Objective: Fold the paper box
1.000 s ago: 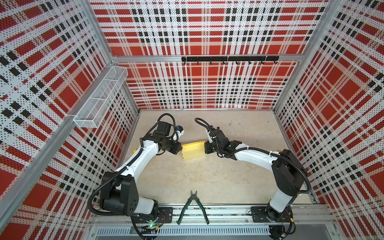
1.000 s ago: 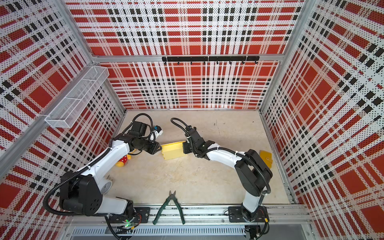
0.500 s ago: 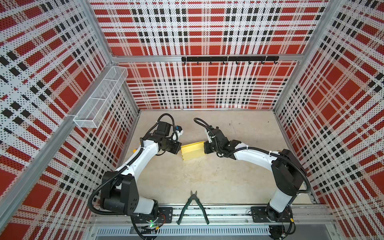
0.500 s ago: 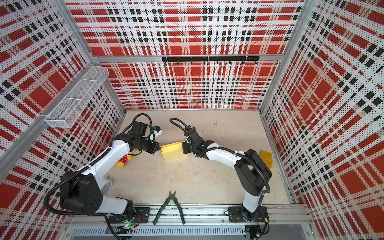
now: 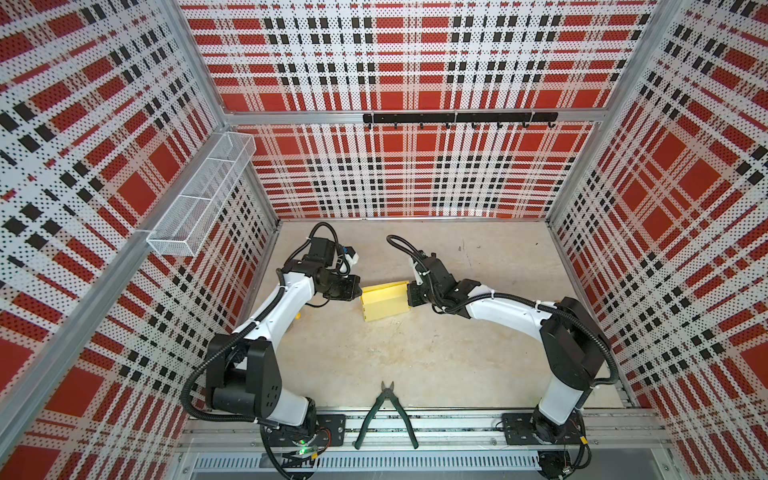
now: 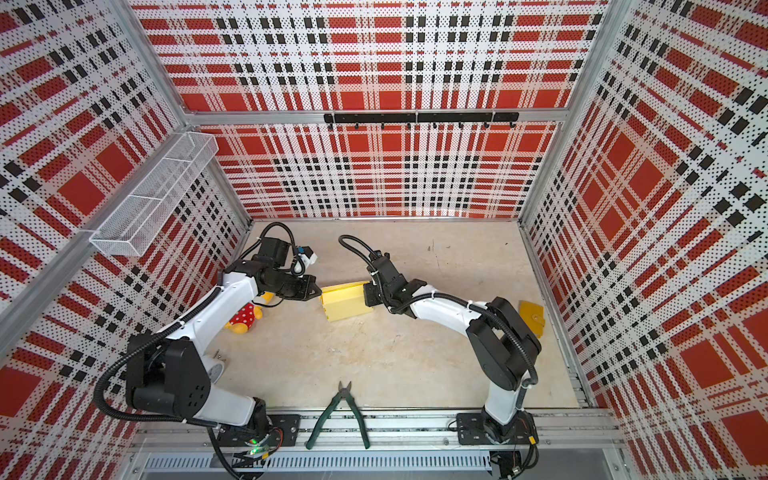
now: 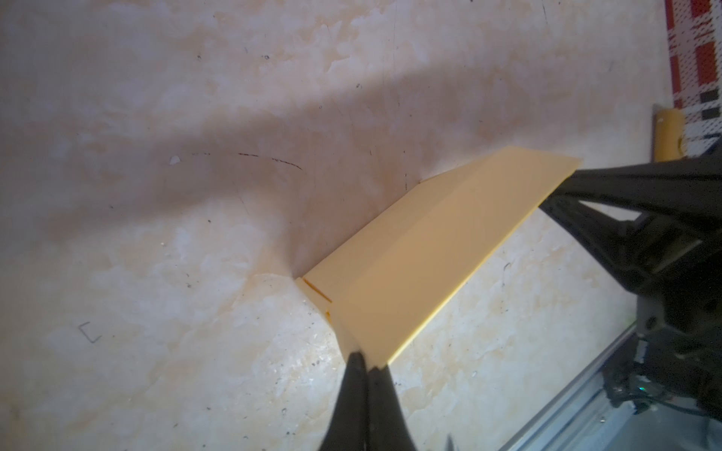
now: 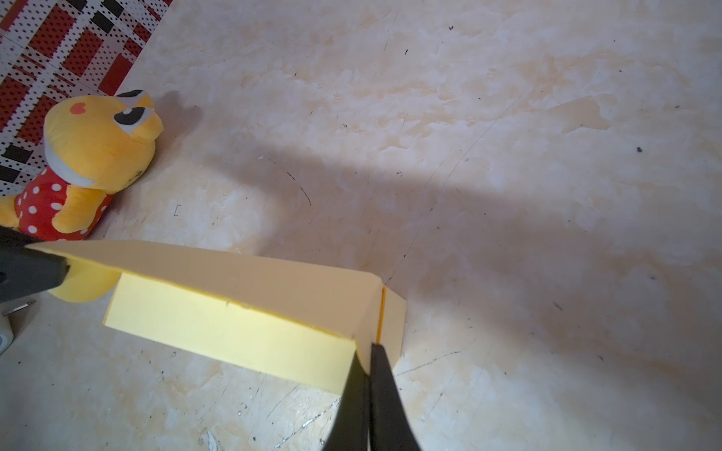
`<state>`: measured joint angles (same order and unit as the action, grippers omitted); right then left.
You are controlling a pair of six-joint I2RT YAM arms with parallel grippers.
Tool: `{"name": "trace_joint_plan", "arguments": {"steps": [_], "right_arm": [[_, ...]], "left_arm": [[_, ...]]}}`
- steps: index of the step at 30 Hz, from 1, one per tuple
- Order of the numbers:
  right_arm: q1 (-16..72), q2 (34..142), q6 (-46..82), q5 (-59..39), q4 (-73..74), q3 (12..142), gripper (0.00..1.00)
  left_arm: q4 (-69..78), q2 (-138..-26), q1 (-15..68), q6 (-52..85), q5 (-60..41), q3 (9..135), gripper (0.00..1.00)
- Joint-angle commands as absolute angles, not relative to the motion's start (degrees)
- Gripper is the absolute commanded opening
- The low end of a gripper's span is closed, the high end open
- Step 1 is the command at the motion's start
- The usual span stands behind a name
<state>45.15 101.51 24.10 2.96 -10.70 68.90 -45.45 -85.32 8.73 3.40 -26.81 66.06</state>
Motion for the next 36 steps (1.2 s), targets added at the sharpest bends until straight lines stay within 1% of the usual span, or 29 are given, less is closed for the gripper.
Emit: {"name": "trace_joint_plan", "arguments": {"steps": [1,5,12,17,23,30,36], "right_arm": [[45.87,104.13,25.20,1.41,-14.50,68.91,0.00],[45.87,104.14,25.05,0.98,-14.15,68.54,0.00],[45.85,104.23,24.43,0.70,-14.33,68.38,0.00],[45.86,104.46,24.39,0.79,-14.50,68.54,0.00],[45.87,103.99,24.96,0.72,-13.76,68.48,0.00],[46.58,103.11,26.80,0.79,-11.98,67.03,0.00],[46.99,102.35,27.49,1.31,-11.04,65.66,0.00]], "left_arm": [[-43.62,-85.93,8.50,9.71,-35.68,66.65,0.00],[-42.39,-86.17,7.75,13.15,-39.58,66.14,0.00],[-39.91,-86.19,7.08,15.93,-42.50,64.23,0.00],[-40.59,-86.40,6.78,13.99,-39.94,64.01,0.00],[-39.64,-86.66,7.56,10.10,-33.86,61.78,0.01],[-31.86,-85.91,8.18,14.04,-31.66,56.94,0.01],[-31.25,-86.58,10.17,14.26,-31.47,56.75,0.00]]}}
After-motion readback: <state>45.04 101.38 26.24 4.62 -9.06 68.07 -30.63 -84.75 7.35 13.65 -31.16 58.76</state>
